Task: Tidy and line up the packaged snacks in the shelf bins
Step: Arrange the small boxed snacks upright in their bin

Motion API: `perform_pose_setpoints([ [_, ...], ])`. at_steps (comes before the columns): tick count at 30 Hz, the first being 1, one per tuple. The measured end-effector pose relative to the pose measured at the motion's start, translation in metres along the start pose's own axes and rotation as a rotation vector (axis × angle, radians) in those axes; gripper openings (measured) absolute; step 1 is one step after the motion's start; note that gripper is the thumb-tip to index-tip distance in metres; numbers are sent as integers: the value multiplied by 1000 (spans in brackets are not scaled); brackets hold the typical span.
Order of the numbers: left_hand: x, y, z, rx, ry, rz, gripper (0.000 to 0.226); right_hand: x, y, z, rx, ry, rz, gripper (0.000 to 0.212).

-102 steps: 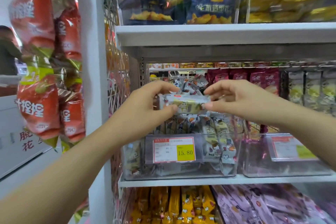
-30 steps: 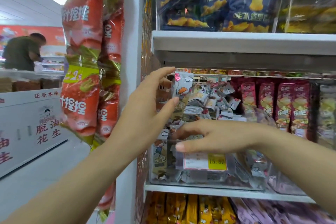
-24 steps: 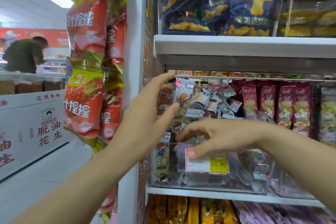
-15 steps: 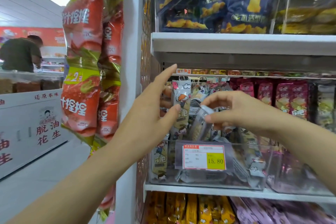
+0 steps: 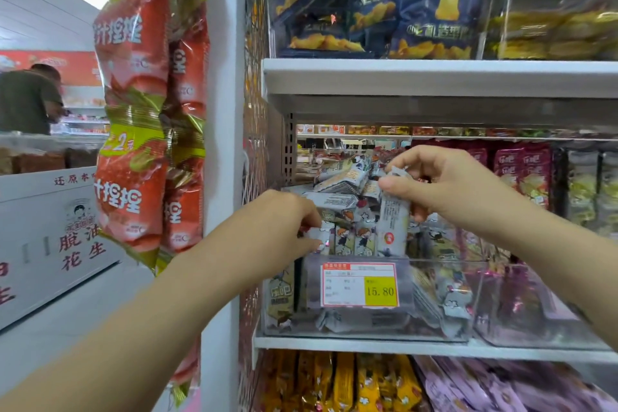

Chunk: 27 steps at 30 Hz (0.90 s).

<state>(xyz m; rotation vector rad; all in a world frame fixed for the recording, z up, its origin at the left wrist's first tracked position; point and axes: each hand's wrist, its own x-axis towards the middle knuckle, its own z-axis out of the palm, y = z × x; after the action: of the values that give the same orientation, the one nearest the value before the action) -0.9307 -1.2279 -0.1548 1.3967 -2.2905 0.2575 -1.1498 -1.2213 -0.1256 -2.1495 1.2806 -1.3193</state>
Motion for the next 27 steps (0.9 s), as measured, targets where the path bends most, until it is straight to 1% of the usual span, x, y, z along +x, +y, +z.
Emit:
perform_pose_setpoints([
  [5,4,3,0,93,-24,-23,29,1,3,3,-47,40,54,37],
  [8,3,4,1,86,3,-26,27,3,4,5,-11,60,78,38],
  [10,2,3,1,82,24,-14,28,3,3,7,67,46,99,38],
  [13,3,3,-1,96,11,5,31,3,-3,7,263,-57,172,43],
  [15,4,1,-1,97,-15,18,24,3,-6,6,382,-182,229,43],
  [17,5,0,-2,91,-47,24,11,2,-8,4,455,-314,267,41],
  [18,6,-1,-2,92,-63,28,7,2,-8,4,479,-351,270,41],
  [19,6,-2,-2,92,-77,31,9,2,-9,5,494,-361,262,41],
  [21,6,-3,-2,94,-97,41,16,2,-11,7,482,-322,226,39],
  [24,6,-4,-1,97,-83,58,21,4,-12,11,303,-167,118,41],
  [26,4,-5,0,93,-72,55,22,6,-11,11,317,-62,67,41],
  [27,4,-5,1,83,-67,53,23,6,-10,12,371,-36,60,33],
])
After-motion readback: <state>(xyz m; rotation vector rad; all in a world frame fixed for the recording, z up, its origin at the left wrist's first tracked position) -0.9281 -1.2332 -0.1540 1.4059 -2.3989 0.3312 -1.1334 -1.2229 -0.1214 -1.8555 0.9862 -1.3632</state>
